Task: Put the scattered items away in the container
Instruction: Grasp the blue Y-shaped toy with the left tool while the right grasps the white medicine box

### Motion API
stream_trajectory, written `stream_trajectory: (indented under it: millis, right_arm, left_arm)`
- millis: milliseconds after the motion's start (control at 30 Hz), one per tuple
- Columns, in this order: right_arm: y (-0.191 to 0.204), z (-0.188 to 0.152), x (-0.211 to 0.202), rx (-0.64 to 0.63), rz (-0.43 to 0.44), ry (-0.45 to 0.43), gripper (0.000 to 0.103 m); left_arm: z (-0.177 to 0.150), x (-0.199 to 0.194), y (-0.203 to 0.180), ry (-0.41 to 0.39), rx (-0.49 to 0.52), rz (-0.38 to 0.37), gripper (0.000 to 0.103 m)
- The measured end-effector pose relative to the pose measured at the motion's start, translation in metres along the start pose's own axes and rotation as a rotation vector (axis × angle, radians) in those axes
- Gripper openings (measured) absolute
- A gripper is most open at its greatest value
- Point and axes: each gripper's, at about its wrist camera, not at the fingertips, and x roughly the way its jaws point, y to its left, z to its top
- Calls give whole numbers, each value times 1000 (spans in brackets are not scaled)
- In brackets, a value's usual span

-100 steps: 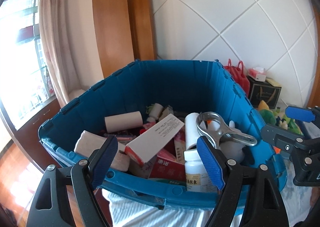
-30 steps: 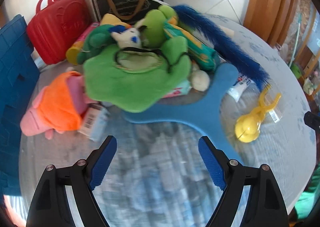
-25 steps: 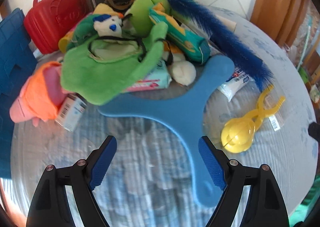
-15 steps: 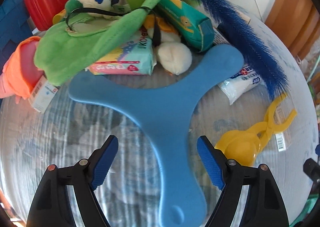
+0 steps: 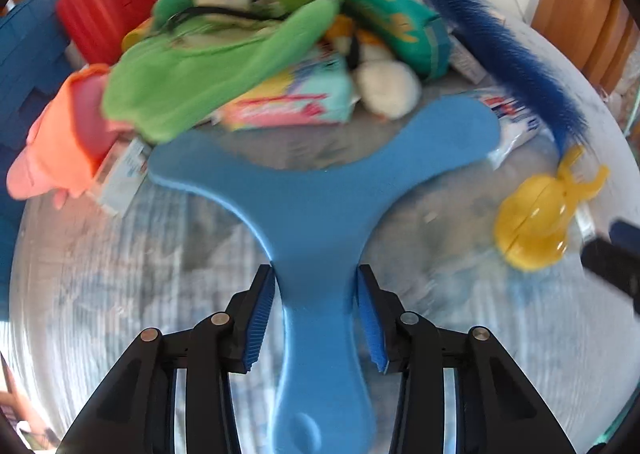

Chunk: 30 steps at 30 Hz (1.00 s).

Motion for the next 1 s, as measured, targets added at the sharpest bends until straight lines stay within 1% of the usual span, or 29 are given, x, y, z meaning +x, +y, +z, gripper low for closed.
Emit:
stream_trajectory:
  millis: [133, 167, 233, 267, 367, 400, 433, 567, 633, 667, 700, 733, 767, 833, 867, 900, 933, 967, 1000]
  right_arm:
    - [20, 10, 7, -29, -18, -18, 79]
    - [21, 12, 6, -25, -40, -33, 79]
    - [11, 13, 1, -2, -84, -54, 79]
    - [4, 12, -1, 11, -101, -51, 79]
    - [-23, 7, -2, 39, -171, -26, 74]
    - [-32, 4, -1, 48, -184, -16, 74]
    - [-43, 1, 1, 57, -196, -2, 74]
    - [-61, -1, 11, 42, -200, 28, 74]
    - [-65, 0, 18, 29, -191, 38, 68]
    - [-65, 1, 22, 18, -182, 42, 59]
    - [-65, 1, 25, 13, -178, 43, 55]
    - [-65, 2, 30, 8, -176, 49, 55]
    - [-62, 5, 33, -21, -191, 36, 54]
    - [-57, 7, 36, -43, -203, 31, 54]
    - [-56, 9, 38, -54, -205, 30, 54]
    - [-56, 9, 38, -53, -204, 30, 54]
    - [-57, 10, 38, -50, -206, 32, 53]
    - [-58, 10, 38, -52, -207, 32, 45]
    - [-59, 11, 37, -55, -206, 32, 33]
  left_arm:
    - [-2, 2, 4, 1, 30, -4, 48]
    - [-2, 3, 4, -1, 36, -5, 50]
    - [-3, 5, 5, -5, 38, -7, 55]
    - [-3, 6, 6, -5, 34, -8, 59]
    - [-2, 11, 10, -4, 13, -19, 68]
    - [-2, 12, 11, -6, 8, -20, 71]
    - [-1, 13, 11, -9, 5, -22, 71]
    - [-2, 16, 6, -25, -7, -13, 71]
    - [-3, 17, 3, -34, -16, -1, 71]
    - [-4, 17, 2, -38, -23, 6, 71]
    - [-5, 17, 1, -41, -30, 11, 71]
    - [-5, 17, 1, -42, -36, 15, 71]
    - [-6, 17, 0, -42, -41, 15, 69]
    - [-8, 17, -1, -40, -49, 1, 61]
    - [-10, 16, -2, -38, -51, -16, 51]
    - [-10, 16, -4, -36, -50, -27, 45]
    - [-11, 15, -7, -34, -46, -15, 45]
    - [-12, 15, -9, -34, -41, 0, 45]
    - [-13, 15, -10, -34, -37, 6, 44]
